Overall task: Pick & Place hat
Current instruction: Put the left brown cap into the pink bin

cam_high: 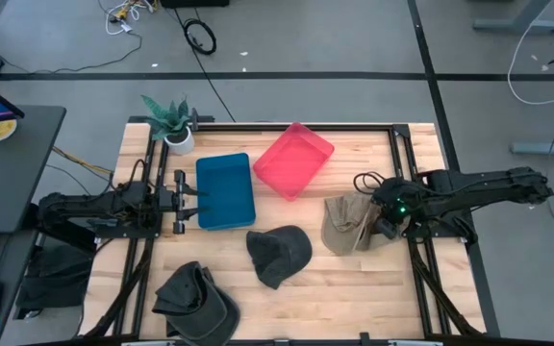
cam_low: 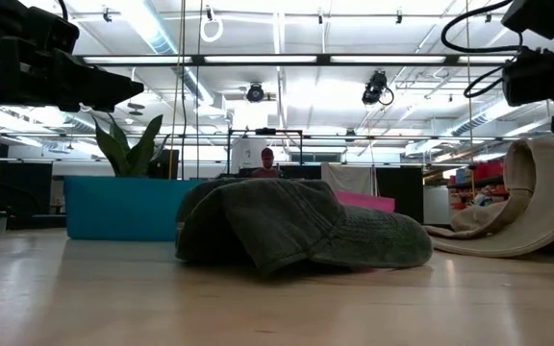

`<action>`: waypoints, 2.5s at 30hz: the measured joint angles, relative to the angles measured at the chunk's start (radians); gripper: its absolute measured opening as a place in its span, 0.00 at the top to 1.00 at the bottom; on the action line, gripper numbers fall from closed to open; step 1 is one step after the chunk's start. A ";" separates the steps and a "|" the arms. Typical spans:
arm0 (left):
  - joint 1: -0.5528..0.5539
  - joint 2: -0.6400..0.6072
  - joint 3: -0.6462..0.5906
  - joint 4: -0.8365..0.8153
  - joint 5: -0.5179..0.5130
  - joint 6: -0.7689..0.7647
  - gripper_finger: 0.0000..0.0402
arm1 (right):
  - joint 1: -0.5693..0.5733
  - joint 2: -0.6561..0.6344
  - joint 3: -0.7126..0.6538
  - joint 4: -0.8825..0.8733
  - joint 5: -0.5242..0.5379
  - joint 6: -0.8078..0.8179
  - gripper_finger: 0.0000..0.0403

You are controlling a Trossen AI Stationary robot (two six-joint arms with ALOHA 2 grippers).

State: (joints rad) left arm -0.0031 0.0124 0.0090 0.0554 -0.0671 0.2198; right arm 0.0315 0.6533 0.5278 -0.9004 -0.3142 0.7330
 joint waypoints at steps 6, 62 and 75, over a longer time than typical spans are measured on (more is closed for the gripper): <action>0.000 0.000 0.000 0.000 0.000 0.000 0.56 | -0.006 0.016 0.000 0.015 0.009 -0.062 0.58; 0.000 0.000 0.000 0.000 0.000 0.000 0.56 | -0.028 0.277 0.000 0.772 0.053 -0.776 0.58; 0.000 0.000 0.000 0.000 0.000 0.000 0.56 | 0.145 0.350 0.000 0.633 0.204 -1.038 0.58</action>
State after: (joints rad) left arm -0.0031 0.0124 0.0088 0.0553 -0.0669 0.2199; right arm 0.1761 1.0030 0.5282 -0.2673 -0.1101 -0.3054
